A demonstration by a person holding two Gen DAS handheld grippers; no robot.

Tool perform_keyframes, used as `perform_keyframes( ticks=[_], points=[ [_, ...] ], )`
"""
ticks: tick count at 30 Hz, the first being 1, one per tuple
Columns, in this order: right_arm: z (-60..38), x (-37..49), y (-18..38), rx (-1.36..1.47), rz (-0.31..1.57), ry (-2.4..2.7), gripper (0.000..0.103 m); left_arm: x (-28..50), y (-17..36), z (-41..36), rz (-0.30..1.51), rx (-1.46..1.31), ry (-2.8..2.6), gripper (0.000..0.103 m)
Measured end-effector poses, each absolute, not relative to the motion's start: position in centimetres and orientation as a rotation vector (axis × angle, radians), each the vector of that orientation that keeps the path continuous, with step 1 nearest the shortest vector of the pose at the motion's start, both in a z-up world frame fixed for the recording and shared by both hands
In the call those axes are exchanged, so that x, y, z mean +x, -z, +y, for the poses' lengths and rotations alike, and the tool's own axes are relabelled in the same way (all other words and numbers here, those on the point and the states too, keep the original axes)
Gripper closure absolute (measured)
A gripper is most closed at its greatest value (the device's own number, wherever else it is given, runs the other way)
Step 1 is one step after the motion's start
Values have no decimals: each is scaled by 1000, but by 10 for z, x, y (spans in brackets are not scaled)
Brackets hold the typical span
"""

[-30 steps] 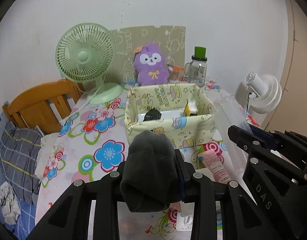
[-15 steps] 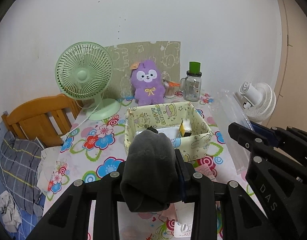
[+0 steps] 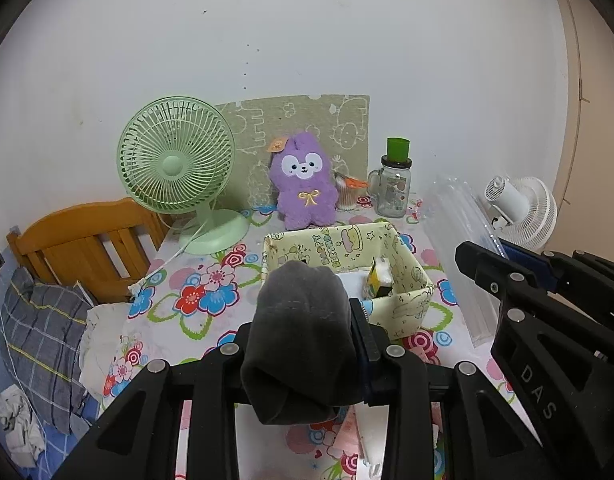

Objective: Organize soft objects
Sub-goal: 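Lift the sock and clear tube and carry them toward the fabric box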

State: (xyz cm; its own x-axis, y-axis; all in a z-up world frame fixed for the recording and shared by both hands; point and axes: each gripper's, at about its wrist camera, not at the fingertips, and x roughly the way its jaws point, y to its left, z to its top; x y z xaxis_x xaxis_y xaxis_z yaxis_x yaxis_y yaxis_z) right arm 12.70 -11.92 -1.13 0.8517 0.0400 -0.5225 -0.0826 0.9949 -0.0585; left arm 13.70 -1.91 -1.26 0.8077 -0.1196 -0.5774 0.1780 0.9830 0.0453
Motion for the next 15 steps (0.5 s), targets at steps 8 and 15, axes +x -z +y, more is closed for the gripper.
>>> perform_keyframes(
  ticks=[8,15],
  points=[
    [-121,145,9,-76,546,-68,88,154,12,-22,610,108,159,70],
    [-128,165,18,-43,569,-76,88,174,19,-27,627,100,172,70]
  ],
)
